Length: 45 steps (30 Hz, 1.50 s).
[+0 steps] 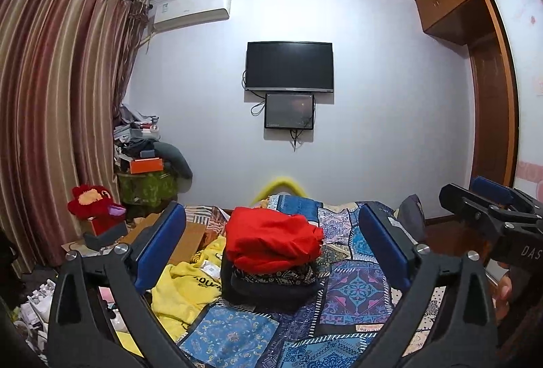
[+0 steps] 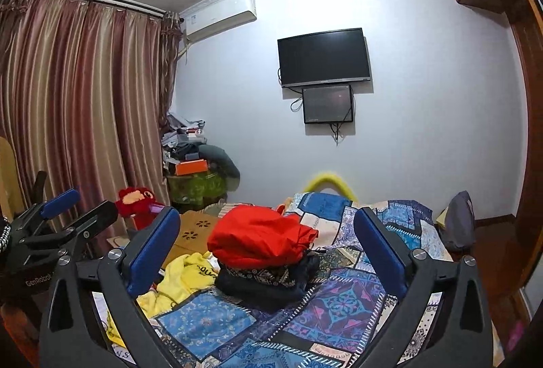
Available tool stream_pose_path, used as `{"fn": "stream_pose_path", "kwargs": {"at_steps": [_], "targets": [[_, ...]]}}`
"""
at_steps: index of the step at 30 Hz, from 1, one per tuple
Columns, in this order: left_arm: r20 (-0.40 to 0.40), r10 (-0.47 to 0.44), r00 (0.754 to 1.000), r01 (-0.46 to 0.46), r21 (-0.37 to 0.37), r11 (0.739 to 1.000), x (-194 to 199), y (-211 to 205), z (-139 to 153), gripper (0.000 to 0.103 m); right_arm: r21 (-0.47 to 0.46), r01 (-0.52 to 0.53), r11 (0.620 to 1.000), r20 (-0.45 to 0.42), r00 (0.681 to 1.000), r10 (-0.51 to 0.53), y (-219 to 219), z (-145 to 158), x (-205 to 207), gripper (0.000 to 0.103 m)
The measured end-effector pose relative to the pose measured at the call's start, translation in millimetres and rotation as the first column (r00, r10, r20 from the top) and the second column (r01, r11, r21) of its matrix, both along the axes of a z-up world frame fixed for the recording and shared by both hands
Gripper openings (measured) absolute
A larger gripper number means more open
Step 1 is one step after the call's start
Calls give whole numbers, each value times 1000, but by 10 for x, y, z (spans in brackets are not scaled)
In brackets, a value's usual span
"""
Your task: Fold large clothes
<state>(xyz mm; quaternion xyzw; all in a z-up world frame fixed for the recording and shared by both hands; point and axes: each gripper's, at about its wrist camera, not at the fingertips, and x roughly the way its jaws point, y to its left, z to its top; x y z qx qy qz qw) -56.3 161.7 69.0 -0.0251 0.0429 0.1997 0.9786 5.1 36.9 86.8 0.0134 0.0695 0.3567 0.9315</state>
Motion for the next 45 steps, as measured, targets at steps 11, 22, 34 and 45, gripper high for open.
{"fn": "stream_pose_path", "kwargs": {"at_steps": [11, 22, 34, 45], "targets": [[-14, -5, 1000, 5, -10, 1000, 40, 20, -32, 102, -16, -1, 1000, -19, 1000, 1, -9, -49, -9, 102], [-23, 1, 1000, -2, -27, 1000, 95, 90, -56, 103, -22, -6, 1000, -31, 1000, 5, -29, -25, -15, 102], [-32, 4, 999, -5, -48, 999, 107, 153, -110, 103, -27, -12, 1000, -37, 999, 11, -7, -27, -17, 102], [-42, -19, 999, 16, -61, 998, 138, 169, -141, 103, -26, -8, 1000, -43, 999, 7, -6, -47, -7, 102]]}}
